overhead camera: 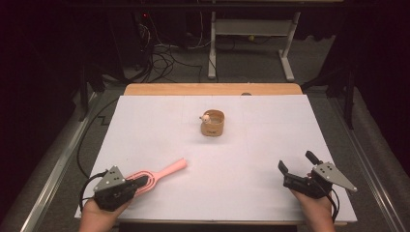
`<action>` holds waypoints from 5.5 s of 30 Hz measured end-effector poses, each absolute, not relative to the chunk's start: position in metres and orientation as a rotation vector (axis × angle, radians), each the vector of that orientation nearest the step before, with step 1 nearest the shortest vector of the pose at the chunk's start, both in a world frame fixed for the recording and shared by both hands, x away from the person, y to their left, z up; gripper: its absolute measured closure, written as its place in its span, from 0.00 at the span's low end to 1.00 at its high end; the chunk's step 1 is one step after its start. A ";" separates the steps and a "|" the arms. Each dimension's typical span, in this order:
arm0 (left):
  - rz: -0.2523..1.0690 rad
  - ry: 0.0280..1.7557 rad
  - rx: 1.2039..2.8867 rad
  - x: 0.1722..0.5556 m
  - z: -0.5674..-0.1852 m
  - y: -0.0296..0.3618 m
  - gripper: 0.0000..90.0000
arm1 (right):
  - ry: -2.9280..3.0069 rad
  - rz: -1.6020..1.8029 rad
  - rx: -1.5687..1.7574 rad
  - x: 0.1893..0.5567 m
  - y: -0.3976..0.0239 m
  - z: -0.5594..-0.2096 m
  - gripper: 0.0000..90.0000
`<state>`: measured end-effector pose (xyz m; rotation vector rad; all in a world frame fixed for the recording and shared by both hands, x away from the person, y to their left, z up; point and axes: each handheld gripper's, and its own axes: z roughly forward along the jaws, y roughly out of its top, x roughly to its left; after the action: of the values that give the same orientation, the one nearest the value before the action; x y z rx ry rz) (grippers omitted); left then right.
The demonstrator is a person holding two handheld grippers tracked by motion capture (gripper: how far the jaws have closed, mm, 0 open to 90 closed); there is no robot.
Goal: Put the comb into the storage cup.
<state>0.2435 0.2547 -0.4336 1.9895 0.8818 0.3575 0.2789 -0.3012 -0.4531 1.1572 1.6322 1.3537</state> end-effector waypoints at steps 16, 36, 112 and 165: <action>0.392 0.959 1.753 0.248 -0.439 0.304 0.77 | 1.635 1.361 1.158 0.279 -0.299 -0.453 0.01; 0.486 0.978 1.705 0.249 -0.441 0.306 0.27 | 1.649 1.410 1.123 0.278 -0.296 -0.452 0.01; 0.238 0.815 2.671 0.289 -0.430 0.238 0.00 | 1.691 1.403 1.121 0.275 -0.297 -0.455 0.01; 0.228 0.747 2.796 0.287 -0.423 0.230 0.20 | 1.676 1.420 1.143 0.274 -0.299 -0.456 0.01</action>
<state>0.2873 0.2297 -0.4229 2.7957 0.7471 0.2285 0.2741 -0.2992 -0.4558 1.1435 1.6759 1.4196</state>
